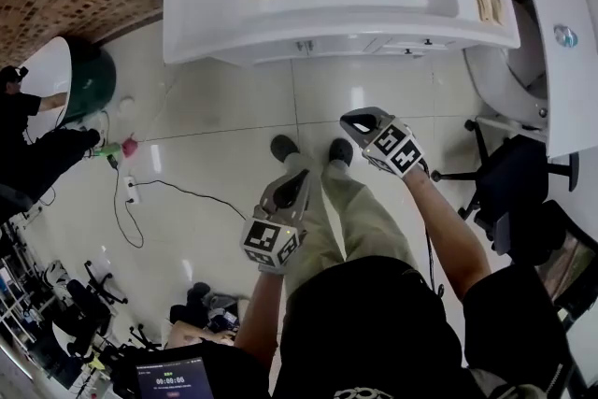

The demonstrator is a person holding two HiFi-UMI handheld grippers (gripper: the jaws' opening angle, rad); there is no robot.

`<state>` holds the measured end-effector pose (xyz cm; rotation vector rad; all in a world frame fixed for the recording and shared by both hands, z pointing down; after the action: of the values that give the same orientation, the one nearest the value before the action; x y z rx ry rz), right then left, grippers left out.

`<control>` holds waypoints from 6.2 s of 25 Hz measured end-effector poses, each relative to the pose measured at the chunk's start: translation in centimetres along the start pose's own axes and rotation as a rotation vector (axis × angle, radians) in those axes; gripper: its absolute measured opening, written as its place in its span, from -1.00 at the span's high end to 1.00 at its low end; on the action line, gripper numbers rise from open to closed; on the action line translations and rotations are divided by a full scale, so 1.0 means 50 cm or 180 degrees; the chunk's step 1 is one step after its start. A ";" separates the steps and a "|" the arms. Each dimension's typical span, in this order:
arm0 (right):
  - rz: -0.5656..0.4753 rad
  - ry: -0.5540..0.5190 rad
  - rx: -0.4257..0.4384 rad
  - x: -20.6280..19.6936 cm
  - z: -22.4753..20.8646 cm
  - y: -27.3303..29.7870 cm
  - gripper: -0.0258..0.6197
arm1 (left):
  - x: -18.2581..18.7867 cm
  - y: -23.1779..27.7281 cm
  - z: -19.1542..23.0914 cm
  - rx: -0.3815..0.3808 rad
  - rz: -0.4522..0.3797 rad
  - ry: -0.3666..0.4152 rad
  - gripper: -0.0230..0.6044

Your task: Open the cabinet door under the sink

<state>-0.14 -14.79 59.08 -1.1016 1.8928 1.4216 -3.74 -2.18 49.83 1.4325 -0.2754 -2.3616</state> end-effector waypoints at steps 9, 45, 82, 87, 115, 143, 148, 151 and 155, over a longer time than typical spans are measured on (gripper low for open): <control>-0.0146 0.0221 -0.0441 -0.061 -0.099 0.178 0.95 | 0.000 0.088 0.128 -0.0050 -0.0155 0.0135 0.89; -0.0216 0.0399 -0.1380 -0.152 -0.437 0.470 0.67 | -0.190 -0.032 0.311 0.0005 0.0042 0.0126 0.89; 0.0161 -0.0216 -0.0791 -0.241 -0.321 0.429 0.83 | -0.175 0.010 0.234 -0.0197 0.0004 0.0097 0.89; 0.0233 -0.0342 -0.0706 -0.264 -0.297 0.405 0.83 | -0.188 0.011 0.213 -0.0215 0.0043 0.0086 0.89; 0.0565 -0.0331 -0.0785 -0.470 -0.221 0.144 0.82 | -0.187 0.115 0.062 -0.0758 0.0367 0.0238 0.89; 0.0167 0.0391 -0.1881 -0.470 -0.232 -0.213 0.85 | -0.109 0.187 -0.151 -0.1339 0.0591 0.0656 0.89; -0.0088 0.0367 -0.1903 -0.380 -0.145 -0.236 0.85 | -0.072 0.140 -0.169 -0.1221 0.0505 0.0593 0.89; -0.0268 0.0293 -0.1913 -0.318 -0.089 -0.236 0.86 | -0.060 0.101 -0.181 -0.1210 0.0502 0.0660 0.89; -0.0528 0.0180 -0.1869 -0.226 0.009 -0.232 0.87 | -0.049 0.024 -0.197 -0.1207 0.0446 0.0774 0.89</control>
<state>15.65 -12.40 61.86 -1.5341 1.4010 1.9198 6.25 -2.10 47.62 1.4385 0.1275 -1.9711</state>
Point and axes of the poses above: the fingertips, and each gripper's own axes: y forward along the fingers, z to its left, x out of its top, the point moved 2 cm from there along -y, backward along the fingers, and after that the axes turned 10 degrees about -z, right-handed, at the moved point
